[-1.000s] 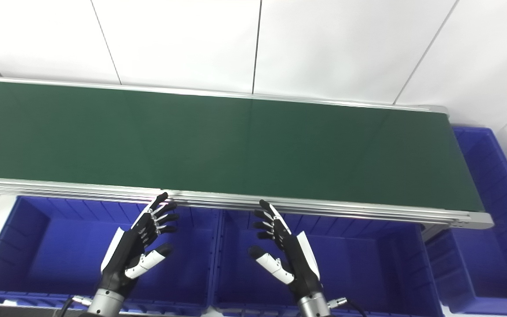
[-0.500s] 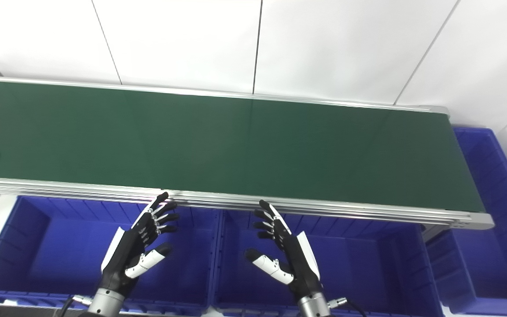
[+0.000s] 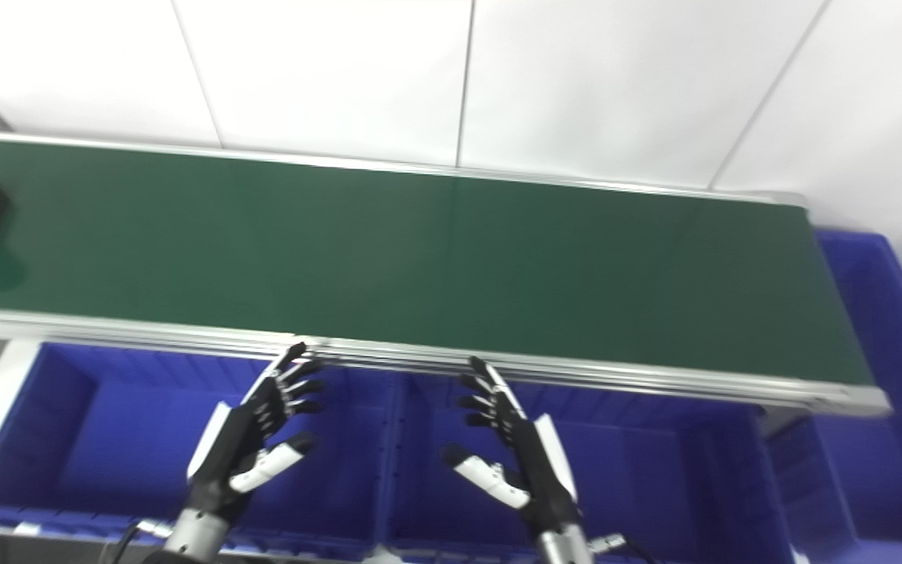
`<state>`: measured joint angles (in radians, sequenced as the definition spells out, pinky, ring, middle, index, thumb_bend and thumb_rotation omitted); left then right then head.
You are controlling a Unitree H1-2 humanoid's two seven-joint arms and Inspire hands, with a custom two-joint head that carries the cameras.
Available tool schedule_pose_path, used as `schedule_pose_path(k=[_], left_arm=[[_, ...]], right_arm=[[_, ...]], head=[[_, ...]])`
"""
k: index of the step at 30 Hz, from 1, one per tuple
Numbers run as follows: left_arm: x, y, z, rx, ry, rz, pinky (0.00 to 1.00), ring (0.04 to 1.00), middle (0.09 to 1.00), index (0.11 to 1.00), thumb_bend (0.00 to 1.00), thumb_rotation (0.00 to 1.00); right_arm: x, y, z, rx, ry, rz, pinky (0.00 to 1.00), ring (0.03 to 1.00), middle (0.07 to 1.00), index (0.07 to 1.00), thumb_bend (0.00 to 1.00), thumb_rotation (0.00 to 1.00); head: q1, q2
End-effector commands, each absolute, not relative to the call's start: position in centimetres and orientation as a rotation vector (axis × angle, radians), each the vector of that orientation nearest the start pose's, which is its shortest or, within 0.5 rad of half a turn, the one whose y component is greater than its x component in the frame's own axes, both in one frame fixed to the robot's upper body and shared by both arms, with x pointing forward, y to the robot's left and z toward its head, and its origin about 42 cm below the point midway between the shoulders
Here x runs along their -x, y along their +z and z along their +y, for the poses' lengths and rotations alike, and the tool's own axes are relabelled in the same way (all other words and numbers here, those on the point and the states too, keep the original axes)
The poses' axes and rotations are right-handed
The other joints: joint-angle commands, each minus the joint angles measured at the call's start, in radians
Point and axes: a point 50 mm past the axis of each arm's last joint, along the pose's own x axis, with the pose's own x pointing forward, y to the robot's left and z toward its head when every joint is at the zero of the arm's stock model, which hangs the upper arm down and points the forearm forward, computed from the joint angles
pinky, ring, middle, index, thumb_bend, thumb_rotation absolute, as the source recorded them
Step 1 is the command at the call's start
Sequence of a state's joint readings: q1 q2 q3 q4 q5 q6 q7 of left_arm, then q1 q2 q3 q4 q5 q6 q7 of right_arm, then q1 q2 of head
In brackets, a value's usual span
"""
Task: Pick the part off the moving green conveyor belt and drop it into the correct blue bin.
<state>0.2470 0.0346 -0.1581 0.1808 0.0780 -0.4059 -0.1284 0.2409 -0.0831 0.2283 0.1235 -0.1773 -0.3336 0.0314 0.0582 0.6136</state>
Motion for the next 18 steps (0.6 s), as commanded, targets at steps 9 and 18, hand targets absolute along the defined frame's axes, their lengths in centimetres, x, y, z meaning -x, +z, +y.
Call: schedule_pose_path(k=[9,18], left_arm=[[-18.7,1.5,16.6,-0.067,-0.267,-0.031,0.71,0.79,0.859,0.919,0.86,0.57],[-19.1,0.8,16.2,-0.056,-0.27,-0.009,0.71,0.786,0.854,0.908,0.87,0.51]], right_arm=[[-19.0,2.5,-19.8,0.182,0.269,-0.042,0.74,0.813,0.888,0.964,0.69,0.68],[-19.4,1.6,-20.2,0.184,0.264,-0.036,0.74,0.812,0.895,0.977,0.67,0.68]], head=[[0.153,-0.08],[0.188,-0.143]])
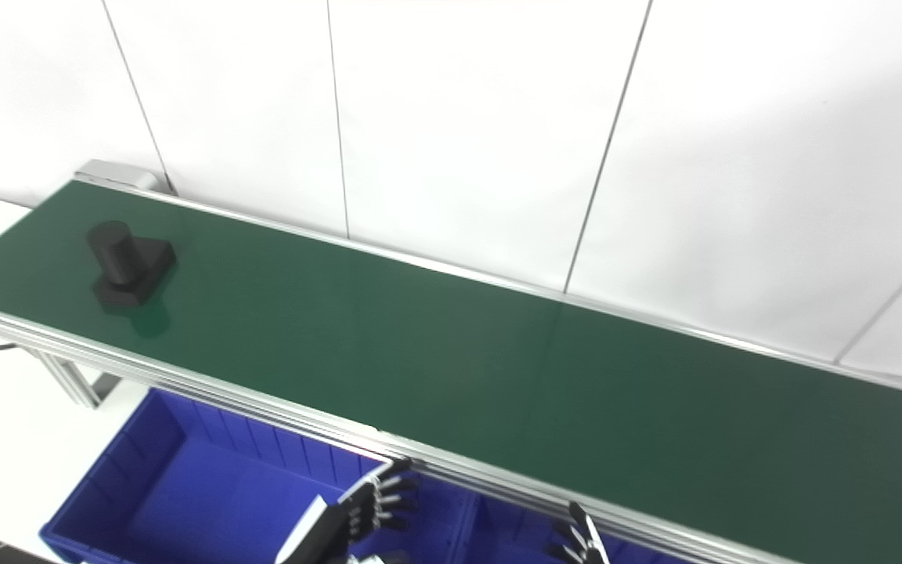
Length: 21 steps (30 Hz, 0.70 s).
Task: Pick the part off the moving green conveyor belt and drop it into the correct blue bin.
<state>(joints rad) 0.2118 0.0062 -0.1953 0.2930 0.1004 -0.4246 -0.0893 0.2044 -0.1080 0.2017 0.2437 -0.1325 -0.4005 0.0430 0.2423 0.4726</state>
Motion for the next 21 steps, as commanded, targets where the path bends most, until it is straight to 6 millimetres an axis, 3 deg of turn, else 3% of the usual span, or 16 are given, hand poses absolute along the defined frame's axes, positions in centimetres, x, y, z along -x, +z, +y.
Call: schedule_pose_path(k=[1,14,21], left_arm=[[-19.1,0.7,16.1,-0.052,-0.27,-0.007,0.71,0.786,0.852,0.908,0.86,0.5],[-19.8,0.0,15.2,-0.037,-0.265,0.019,0.68,0.766,0.831,0.883,0.89,0.42],[-19.9,-0.2,14.9,-0.039,-0.261,0.024,0.67,0.76,0.825,0.878,0.9,0.41]], right_arm=[[-19.5,1.6,-20.3,0.187,0.264,-0.037,0.74,0.811,0.895,0.977,0.67,0.67],[-20.0,1.1,-21.0,0.199,0.254,-0.022,0.73,0.816,0.901,0.984,0.61,0.63],[-20.1,0.9,-21.3,0.2,0.253,-0.016,0.75,0.83,0.907,0.993,0.58,0.61]], head=[[0.011,-0.01],[0.088,-0.072],[0.094,-0.077]])
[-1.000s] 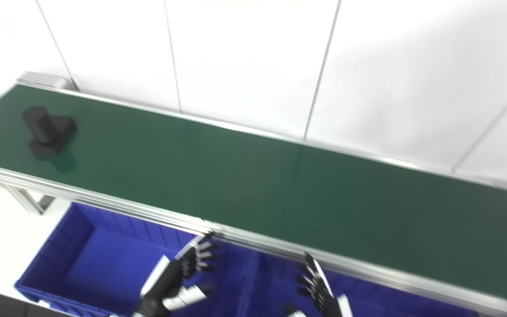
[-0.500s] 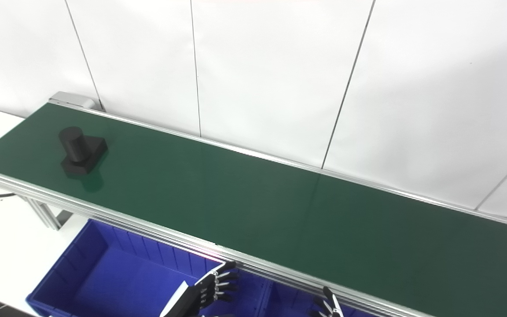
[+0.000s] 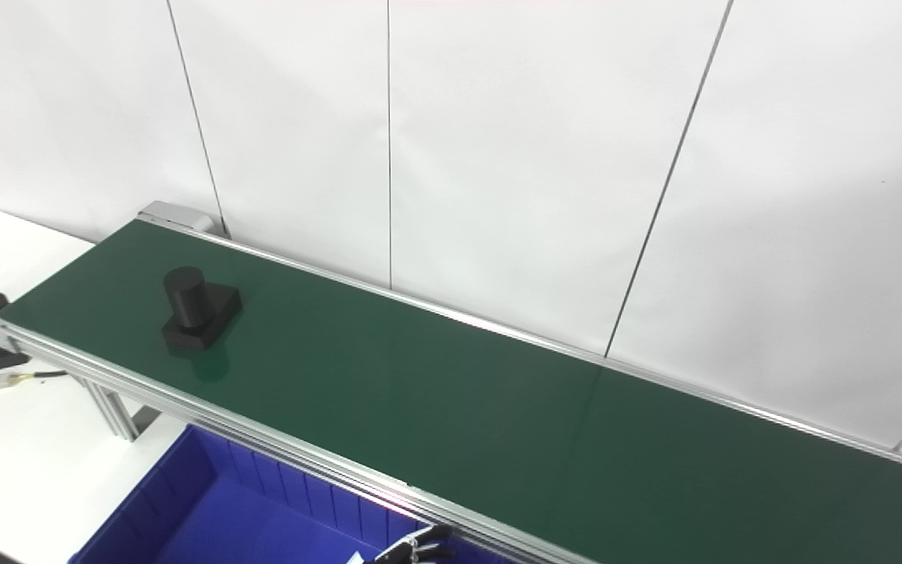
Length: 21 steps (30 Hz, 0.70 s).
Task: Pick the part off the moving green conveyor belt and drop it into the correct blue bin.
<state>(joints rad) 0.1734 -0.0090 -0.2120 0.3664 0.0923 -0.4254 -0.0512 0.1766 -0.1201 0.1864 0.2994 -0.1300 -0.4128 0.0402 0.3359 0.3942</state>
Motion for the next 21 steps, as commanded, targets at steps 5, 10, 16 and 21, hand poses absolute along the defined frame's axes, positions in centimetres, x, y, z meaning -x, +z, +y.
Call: schedule_pose_path(k=[5,10,16,21], left_arm=[[-19.9,-0.17,14.71,-0.038,-0.262,0.023,0.67,0.758,0.823,0.878,0.91,0.41],[-19.82,-0.14,14.56,-0.032,-0.26,0.022,0.67,0.759,0.822,0.877,0.91,0.41],[-19.71,-0.01,14.48,-0.033,-0.258,0.018,0.67,0.755,0.82,0.877,0.91,0.4],[-19.69,0.05,14.55,-0.032,-0.259,0.016,0.67,0.756,0.82,0.882,0.9,0.4]], right_arm=[[-20.1,1.08,-21.4,0.202,0.25,-0.021,0.75,0.825,0.895,0.988,0.55,0.56],[-20.03,1.22,-21.54,0.192,0.241,-0.025,0.74,0.829,0.901,0.983,0.51,0.49],[-19.91,1.32,-21.68,0.194,0.239,-0.027,0.74,0.82,0.894,0.977,0.51,0.5],[-19.88,1.34,-21.69,0.194,0.239,-0.028,0.73,0.815,0.891,0.973,0.53,0.5]], head=[[0.006,0.004],[0.01,0.008],[0.007,0.017],[0.002,0.022]])
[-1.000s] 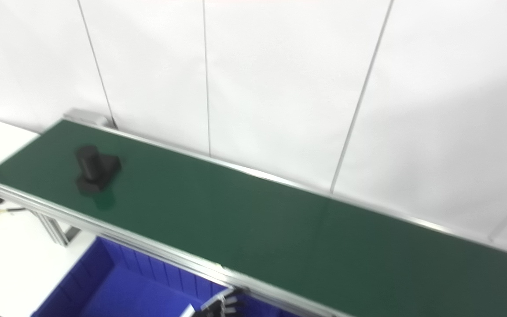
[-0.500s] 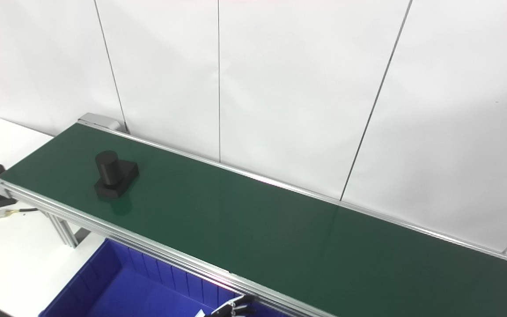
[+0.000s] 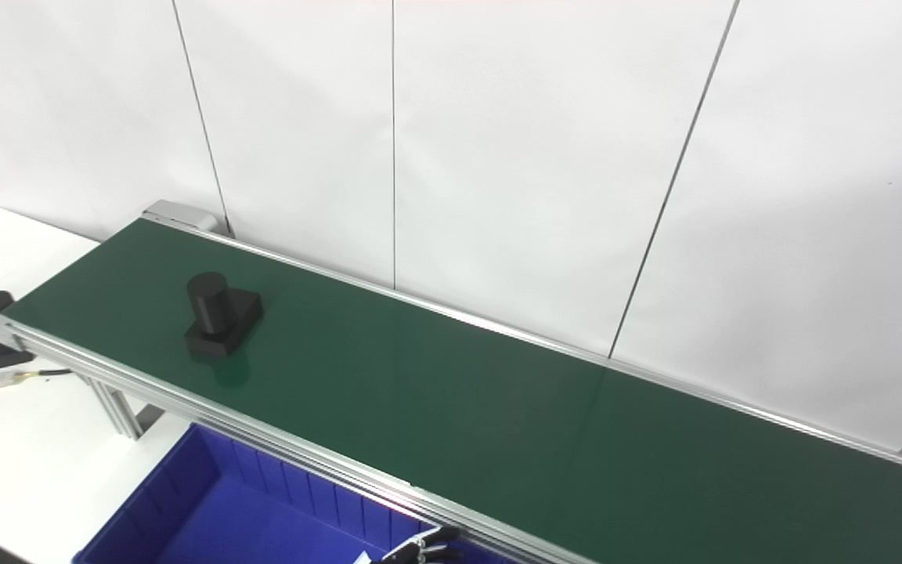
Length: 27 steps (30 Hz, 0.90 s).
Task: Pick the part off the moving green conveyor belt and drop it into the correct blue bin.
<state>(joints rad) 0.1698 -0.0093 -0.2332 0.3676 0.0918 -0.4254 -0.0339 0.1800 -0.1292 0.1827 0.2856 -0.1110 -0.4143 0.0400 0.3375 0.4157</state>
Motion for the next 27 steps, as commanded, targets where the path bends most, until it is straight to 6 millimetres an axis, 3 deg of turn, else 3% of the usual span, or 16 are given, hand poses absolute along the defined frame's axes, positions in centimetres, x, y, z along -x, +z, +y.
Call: schedule_pose_path(k=[1,27], left_arm=[[-19.69,0.06,14.56,-0.031,-0.26,0.015,0.67,0.757,0.822,0.885,0.89,0.39],[-19.8,-0.05,14.26,-0.032,-0.264,0.019,0.67,0.761,0.82,0.887,0.91,0.42]], right_arm=[[-19.87,1.34,-21.68,0.194,0.239,-0.028,0.73,0.813,0.891,0.971,0.53,0.5],[-19.78,1.78,-21.97,0.206,0.227,-0.045,0.66,0.762,0.834,0.915,0.58,0.47]], head=[[0.0,0.0],[-0.039,-0.011]])
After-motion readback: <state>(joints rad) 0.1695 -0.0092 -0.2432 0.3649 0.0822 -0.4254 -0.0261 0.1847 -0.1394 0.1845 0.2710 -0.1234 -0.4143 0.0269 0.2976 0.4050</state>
